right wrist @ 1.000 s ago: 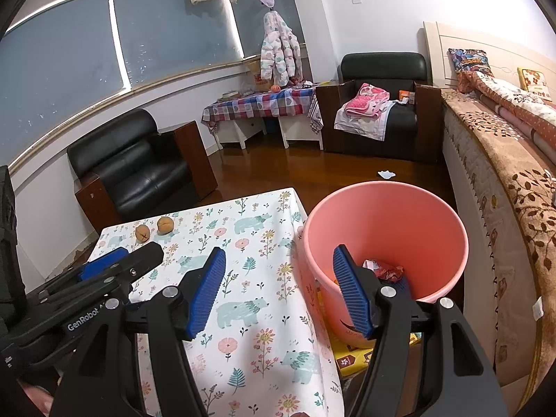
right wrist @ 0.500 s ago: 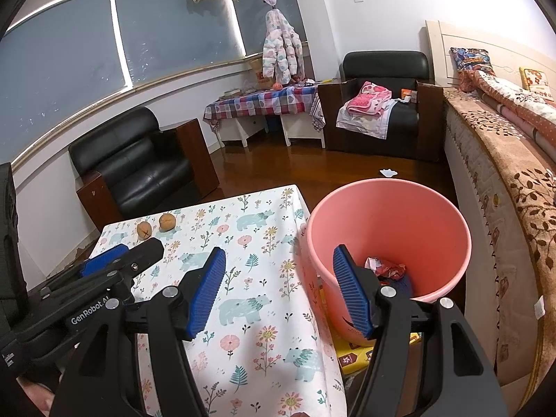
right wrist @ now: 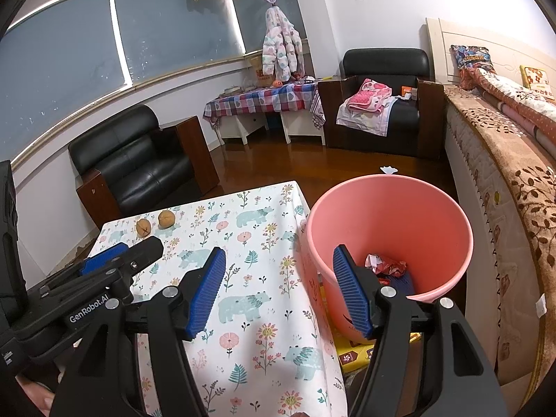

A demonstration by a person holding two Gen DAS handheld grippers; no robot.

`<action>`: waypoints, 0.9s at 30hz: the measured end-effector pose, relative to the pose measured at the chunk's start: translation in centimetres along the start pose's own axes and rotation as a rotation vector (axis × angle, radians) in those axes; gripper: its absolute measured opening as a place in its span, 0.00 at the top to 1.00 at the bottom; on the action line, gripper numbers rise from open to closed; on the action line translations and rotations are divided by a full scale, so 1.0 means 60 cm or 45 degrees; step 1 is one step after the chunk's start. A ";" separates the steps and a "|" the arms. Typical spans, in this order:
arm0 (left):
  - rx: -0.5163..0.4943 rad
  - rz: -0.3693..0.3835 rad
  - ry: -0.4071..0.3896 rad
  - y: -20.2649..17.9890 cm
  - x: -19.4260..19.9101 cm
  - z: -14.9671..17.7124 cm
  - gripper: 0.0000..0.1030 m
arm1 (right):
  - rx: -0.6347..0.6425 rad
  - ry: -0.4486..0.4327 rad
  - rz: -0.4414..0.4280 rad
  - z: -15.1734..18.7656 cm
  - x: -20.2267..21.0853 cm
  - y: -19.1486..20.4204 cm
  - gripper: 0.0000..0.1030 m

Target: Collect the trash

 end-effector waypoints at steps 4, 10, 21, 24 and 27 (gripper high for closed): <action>0.001 0.000 0.000 0.000 0.000 0.000 0.44 | -0.001 0.001 -0.001 0.001 -0.001 0.000 0.37; 0.000 -0.002 0.004 0.001 -0.002 0.003 0.44 | 0.000 0.003 -0.002 0.002 -0.001 0.000 0.37; 0.002 -0.005 0.009 0.002 -0.007 0.008 0.44 | 0.001 0.014 -0.006 0.010 -0.010 -0.002 0.37; 0.003 -0.003 0.012 0.002 -0.008 0.008 0.44 | 0.002 0.015 -0.005 0.009 -0.010 -0.001 0.37; 0.001 0.000 0.018 0.003 -0.010 0.011 0.44 | 0.001 0.015 -0.005 0.008 -0.010 -0.001 0.37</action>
Point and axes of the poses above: each gripper's, at about its wrist camera, not at the fingertips, and x roughly against the way its jaws point, y to its left, z to its underside, the point moved 4 cm from there along -x, roughly the way its jaws point, and after that the axes turned 1 degree about -x, right-handed, at the moved point
